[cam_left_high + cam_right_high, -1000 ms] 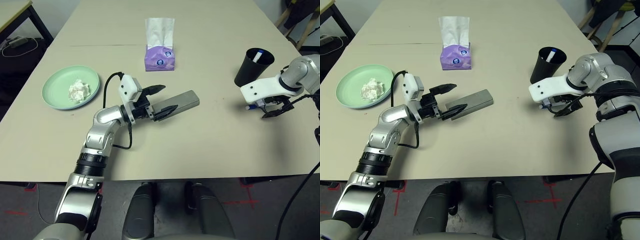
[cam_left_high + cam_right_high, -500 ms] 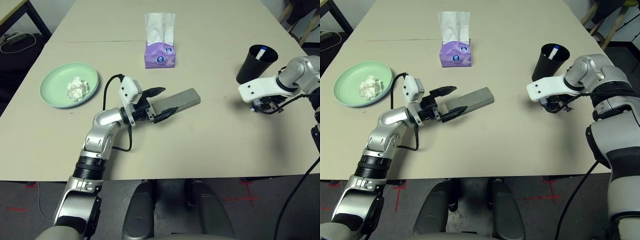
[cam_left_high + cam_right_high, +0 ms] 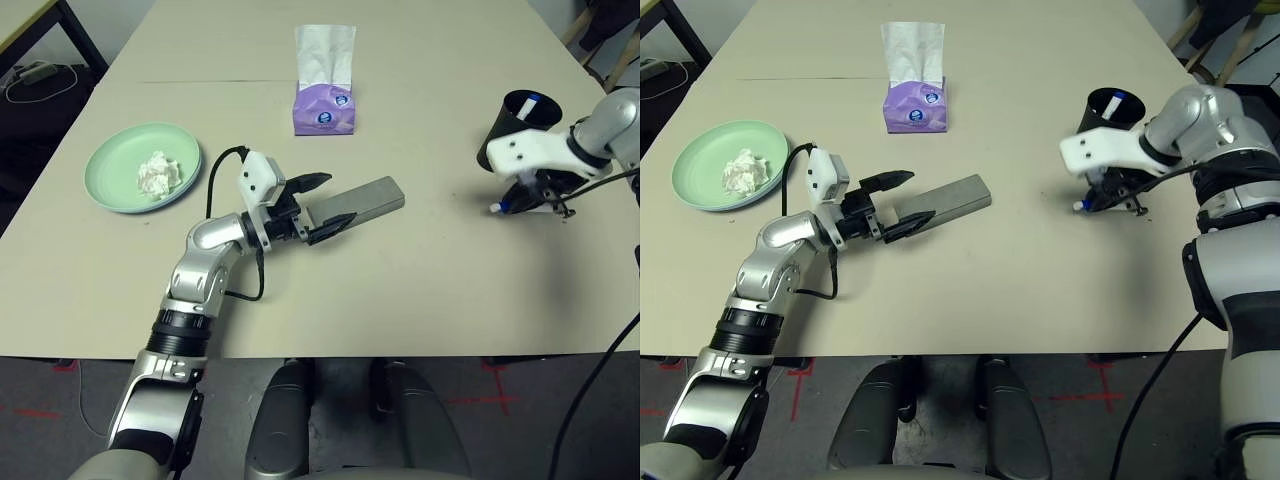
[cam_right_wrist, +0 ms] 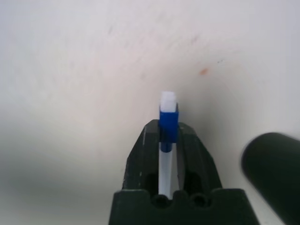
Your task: Organize and tidy the items on the table.
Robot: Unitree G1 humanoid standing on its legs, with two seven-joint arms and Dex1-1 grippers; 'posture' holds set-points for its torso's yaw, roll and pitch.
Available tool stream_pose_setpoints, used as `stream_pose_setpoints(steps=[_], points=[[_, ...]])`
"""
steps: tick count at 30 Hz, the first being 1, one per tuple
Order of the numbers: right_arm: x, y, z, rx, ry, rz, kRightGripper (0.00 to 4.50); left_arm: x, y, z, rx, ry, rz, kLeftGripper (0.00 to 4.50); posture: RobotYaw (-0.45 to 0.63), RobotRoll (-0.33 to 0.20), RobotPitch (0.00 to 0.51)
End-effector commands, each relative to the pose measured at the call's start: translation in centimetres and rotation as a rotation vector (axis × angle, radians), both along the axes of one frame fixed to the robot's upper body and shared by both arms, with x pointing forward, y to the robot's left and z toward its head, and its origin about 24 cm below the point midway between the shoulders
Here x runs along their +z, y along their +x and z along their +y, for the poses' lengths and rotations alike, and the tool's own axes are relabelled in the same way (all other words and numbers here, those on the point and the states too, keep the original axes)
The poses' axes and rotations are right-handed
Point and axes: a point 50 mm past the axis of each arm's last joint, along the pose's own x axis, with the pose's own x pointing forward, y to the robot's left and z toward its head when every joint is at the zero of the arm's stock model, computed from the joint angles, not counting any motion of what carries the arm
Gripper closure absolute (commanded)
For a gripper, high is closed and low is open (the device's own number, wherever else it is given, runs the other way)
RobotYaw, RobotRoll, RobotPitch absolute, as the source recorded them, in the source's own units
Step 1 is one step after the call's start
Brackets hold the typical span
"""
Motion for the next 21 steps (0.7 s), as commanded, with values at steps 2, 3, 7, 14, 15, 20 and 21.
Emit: stream_pose_setpoints(steps=[2, 3, 7, 14, 15, 20, 21], points=[[0.9, -1.7, 0.9, -0.053, 0.291, 0.077, 4.16, -0.2, 0.3, -0.2, -0.025, 0.012, 0.001, 0.00, 0.06, 0.000, 0.197], [1.2, -2.0, 1.0, -0.072, 0.380, 0.096, 4.16, -0.2, 0.4, -0.2, -0.026, 0.013, 0.000, 0.00, 0.06, 0.000, 0.193], [1.2, -3.3, 1.4, -0.175, 0.697, 0.111, 4.16, -0.1, 0.6, -0.1, -0.034, 0.021, -0.004, 0.00, 0.04, 0.000, 0.189], [2.1, -3.2, 1.9, -0.335, 1.112, -0.291, 4.16, 0.0, 1.1, -0.1, -0.051, 0.039, -0.004, 0.00, 0.01, 0.000, 0.178], [2.2, -3.1, 2.0, -0.358, 1.177, -0.355, 4.16, 0.1, 1.2, -0.1, -0.053, 0.039, -0.005, 0.00, 0.00, 0.000, 0.175], [1.9, -2.4, 2.6, -0.490, 1.353, -0.634, 4.16, 0.2, 1.5, -0.4, -0.061, 0.038, -0.013, 0.00, 0.00, 0.000, 0.170], [1.8, -2.2, 2.7, -0.521, 1.382, -0.685, 4.16, 0.2, 1.6, -0.4, -0.061, 0.037, -0.015, 0.00, 0.00, 0.000, 0.168]])
